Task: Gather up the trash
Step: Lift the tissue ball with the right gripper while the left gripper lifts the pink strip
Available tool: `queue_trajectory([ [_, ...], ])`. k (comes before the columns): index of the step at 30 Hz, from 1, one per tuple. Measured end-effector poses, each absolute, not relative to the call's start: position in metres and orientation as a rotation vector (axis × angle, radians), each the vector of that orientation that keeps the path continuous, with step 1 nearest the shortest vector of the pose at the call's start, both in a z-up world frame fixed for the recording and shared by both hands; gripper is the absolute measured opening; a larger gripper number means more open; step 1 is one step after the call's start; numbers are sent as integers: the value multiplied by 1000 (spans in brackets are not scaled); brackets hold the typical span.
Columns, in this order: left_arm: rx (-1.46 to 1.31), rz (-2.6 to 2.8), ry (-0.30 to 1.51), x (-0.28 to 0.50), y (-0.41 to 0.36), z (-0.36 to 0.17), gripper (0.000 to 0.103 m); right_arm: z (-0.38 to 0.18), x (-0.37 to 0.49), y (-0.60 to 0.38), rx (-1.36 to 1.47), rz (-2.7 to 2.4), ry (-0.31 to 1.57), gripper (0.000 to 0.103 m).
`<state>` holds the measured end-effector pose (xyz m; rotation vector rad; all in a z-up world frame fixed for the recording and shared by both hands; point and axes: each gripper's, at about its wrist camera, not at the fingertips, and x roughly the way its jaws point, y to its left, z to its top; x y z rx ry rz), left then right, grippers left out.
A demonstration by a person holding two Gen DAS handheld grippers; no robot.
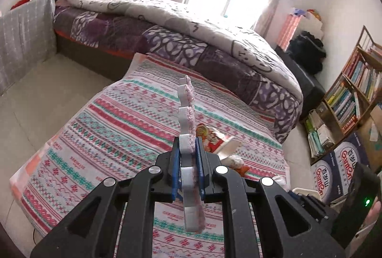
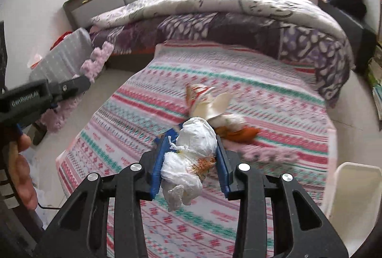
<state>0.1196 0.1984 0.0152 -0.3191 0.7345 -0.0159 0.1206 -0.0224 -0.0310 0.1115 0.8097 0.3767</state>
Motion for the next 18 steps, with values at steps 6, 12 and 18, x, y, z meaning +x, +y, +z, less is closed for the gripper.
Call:
queue_trajectory([
  [6,-273,-48,747,124,166,9,13,-35,125,-63,196,320,796,36],
  [12,-216,-99,761,130,128,2,13,-34,126,-92,221,269,785,36],
  [18,-180,-150,774,132,98,-3,13,-33,124,-117,224,224,787,36],
])
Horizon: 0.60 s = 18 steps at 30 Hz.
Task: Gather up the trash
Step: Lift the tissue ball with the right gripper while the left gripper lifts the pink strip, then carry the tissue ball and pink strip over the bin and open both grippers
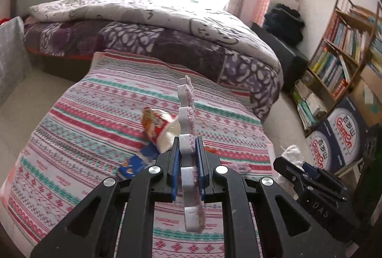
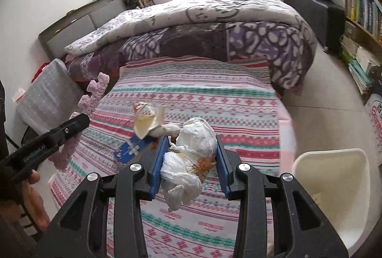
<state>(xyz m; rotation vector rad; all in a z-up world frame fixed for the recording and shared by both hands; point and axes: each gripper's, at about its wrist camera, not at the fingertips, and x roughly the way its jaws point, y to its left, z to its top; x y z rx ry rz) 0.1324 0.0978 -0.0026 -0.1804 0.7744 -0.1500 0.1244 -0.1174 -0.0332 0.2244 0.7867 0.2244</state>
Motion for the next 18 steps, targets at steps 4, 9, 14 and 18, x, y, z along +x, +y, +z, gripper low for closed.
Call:
queue_trajectory([
  [4,-153,-190,784,134,73,-6,13,-31,120,-136,230,193,785,36],
  [9,-116,-236,791,133,44,-10,13,-32,115,-159,243,150,797,36],
  [14,-84,-283,794,131,18,-12,13,-32,109,-179,252,114,805,36],
  [18,-62,-315,799,129,-1,-15,13,-33,104,-196,260,81,811,36],
])
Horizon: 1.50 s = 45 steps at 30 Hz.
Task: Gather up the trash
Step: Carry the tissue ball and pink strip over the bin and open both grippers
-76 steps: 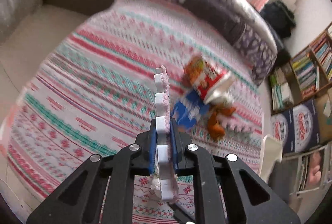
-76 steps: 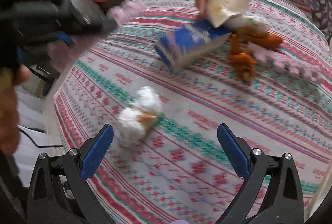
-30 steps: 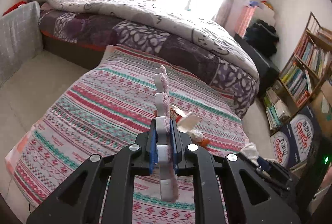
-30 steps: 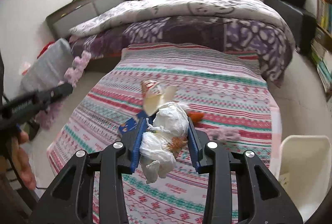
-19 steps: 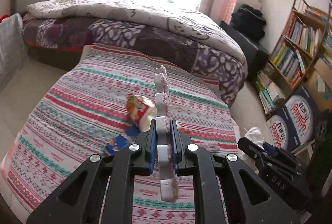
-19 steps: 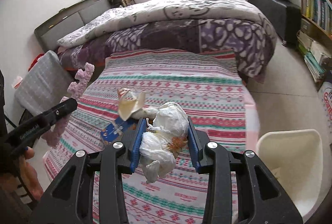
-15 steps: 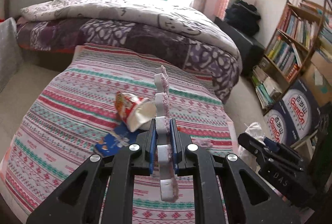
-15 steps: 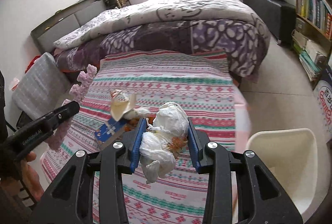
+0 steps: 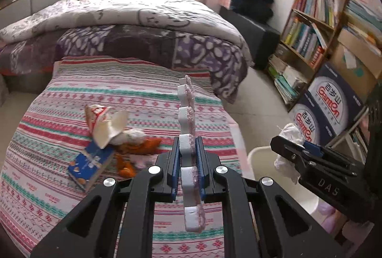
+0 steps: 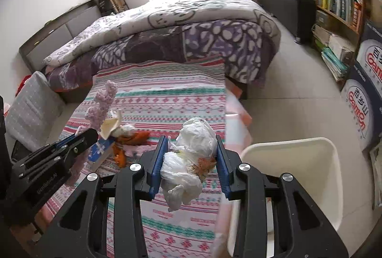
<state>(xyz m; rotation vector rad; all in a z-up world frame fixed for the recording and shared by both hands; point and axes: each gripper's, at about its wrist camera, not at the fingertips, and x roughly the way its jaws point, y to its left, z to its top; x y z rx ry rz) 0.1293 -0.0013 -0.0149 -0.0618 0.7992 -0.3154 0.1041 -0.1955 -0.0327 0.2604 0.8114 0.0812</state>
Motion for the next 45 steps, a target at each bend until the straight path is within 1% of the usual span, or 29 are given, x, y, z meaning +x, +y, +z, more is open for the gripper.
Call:
queue_trajectory([
  [13,16,-439,818,117,-65,-27,13,-42,87,-266,333,-66,848,38],
  [16,37,-473,826,112,-80,-32,13,-45,80,-285,361,-119,853,41],
  [17,44,-485,830,111,-86,-33,13,-46,79,-291,372,-136,854,45],
  [18,48,-496,835,110,-90,-35,13,-47,76,-299,386,-158,852,53],
  [20,56,-518,845,107,-100,-38,13,-47,72,-308,399,-192,846,61],
  [22,70,-535,849,104,-109,-41,13,-47,68,-319,414,-224,838,66],
  [24,82,-551,851,101,-118,-43,13,-47,64,-329,425,-250,832,73],
  [27,103,-579,856,97,-132,-46,13,-47,58,-340,438,-279,825,80],
  [32,123,-615,869,91,-151,-53,13,-46,51,-356,463,-317,811,86],
  [40,151,-693,895,79,-182,-64,14,-46,41,-377,498,-357,796,90],
  [42,153,-710,902,77,-188,-66,24,-46,40,-380,498,-364,795,91],
  [43,147,-721,910,77,-190,-67,38,-45,39,-380,495,-369,794,92],
  [44,144,-726,910,77,-192,-67,46,-45,39,-381,490,-375,792,93],
  [45,145,-730,908,76,-193,-67,46,-44,38,-382,482,-384,789,94],
])
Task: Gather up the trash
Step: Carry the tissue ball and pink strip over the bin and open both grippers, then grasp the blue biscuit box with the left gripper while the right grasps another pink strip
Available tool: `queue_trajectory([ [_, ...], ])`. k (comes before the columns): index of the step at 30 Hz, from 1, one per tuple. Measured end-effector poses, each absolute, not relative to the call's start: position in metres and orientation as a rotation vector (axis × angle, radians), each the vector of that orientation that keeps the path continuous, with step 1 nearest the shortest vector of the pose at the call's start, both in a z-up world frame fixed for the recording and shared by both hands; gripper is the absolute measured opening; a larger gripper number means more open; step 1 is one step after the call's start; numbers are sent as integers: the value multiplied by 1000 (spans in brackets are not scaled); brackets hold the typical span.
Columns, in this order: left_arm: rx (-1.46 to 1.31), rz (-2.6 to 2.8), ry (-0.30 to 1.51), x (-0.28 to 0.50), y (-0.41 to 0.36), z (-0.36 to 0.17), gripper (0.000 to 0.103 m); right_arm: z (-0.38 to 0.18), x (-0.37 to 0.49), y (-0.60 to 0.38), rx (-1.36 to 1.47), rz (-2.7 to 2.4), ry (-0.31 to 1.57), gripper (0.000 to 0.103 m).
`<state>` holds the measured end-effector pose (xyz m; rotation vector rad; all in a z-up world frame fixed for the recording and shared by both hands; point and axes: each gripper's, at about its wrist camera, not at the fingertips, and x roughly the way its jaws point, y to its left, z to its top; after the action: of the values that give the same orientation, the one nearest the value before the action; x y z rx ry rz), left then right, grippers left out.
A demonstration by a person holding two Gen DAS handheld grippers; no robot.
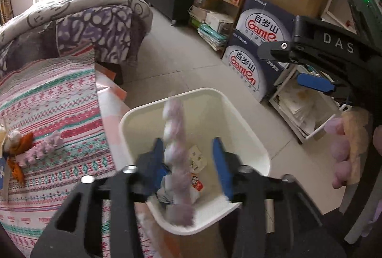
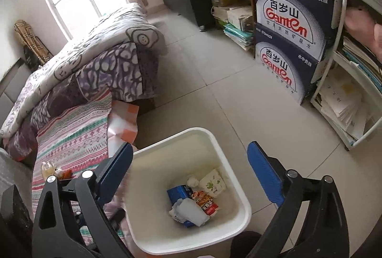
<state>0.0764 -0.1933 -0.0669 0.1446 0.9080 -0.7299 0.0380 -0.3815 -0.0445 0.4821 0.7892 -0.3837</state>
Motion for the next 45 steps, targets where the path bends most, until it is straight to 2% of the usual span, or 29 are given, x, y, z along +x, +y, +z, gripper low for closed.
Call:
queue_trajectory([
  [1,149,-734,906,76,-195,-67,47,-44,38,-382,476,-392,787,94],
  [4,148,-733,908,77,-195,-67,62,-45,38,-384,475,-410,784,96],
  [10,141,-674,917,85,-181,-67,68,-50,46,-374,493,-389,810,96],
  [14,154,-599,933,99,-159,-68,78,-52,55,-358,466,-357,831,96],
  [22,202,-371,1021,137,-95,-78,82,-57,76,-321,439,-270,880,96],
  [33,287,-124,1276,197,58,-111,87,-69,109,-245,320,-46,974,96],
  [40,190,-188,1355,219,124,-141,87,-77,140,-152,-76,235,966,96],
  [45,211,-291,1361,217,135,-154,87,-101,174,-92,-328,483,971,96],
])
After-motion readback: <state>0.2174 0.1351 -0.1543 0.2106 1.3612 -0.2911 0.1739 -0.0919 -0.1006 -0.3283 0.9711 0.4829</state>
